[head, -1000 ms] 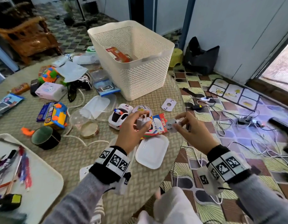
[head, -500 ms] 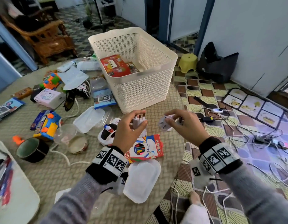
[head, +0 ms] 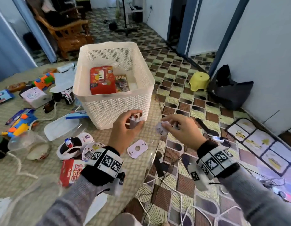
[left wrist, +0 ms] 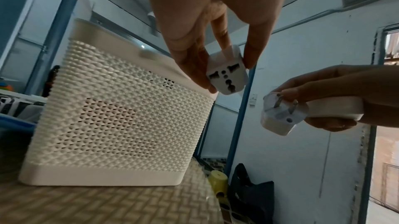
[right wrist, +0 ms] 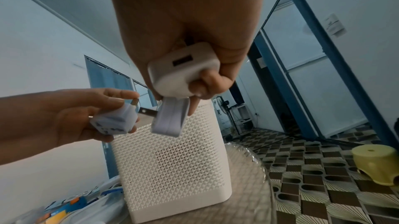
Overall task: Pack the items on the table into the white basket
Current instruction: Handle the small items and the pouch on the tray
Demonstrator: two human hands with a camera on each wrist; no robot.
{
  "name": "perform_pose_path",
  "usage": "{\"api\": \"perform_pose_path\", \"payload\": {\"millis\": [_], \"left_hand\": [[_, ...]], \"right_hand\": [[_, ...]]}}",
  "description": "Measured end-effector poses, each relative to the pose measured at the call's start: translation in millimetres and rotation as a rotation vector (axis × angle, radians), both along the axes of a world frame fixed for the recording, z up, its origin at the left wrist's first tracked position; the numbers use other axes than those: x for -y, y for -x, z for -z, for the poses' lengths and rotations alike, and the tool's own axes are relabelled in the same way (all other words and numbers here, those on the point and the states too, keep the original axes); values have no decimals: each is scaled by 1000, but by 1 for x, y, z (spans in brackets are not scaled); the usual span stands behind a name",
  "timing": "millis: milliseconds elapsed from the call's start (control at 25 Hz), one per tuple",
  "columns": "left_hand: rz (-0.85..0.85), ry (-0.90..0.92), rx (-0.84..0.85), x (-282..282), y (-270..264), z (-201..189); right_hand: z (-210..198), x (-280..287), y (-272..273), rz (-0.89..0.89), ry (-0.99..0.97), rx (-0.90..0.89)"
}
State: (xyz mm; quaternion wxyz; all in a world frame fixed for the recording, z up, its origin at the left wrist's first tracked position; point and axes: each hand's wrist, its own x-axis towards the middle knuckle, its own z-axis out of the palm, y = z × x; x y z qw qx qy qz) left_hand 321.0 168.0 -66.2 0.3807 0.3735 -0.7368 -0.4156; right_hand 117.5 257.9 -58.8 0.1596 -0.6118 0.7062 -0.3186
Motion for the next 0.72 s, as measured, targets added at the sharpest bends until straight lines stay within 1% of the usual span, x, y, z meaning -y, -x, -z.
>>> {"api": "perform_pose_path", "payload": {"millis": [120,360,520,720], "left_hand": [[-40,19,-5,0,32,-3],[-23,22,-1,6,82,-10],[1,11,12,18,120,-3],[22,-22,61,47,178,16]], "right_hand": [[-8,6,40,-42,0,17],[-15,25,91,-64,55,54],[-2,38,124,-64,48,51],[17,68,180,-13,8,124]]}}
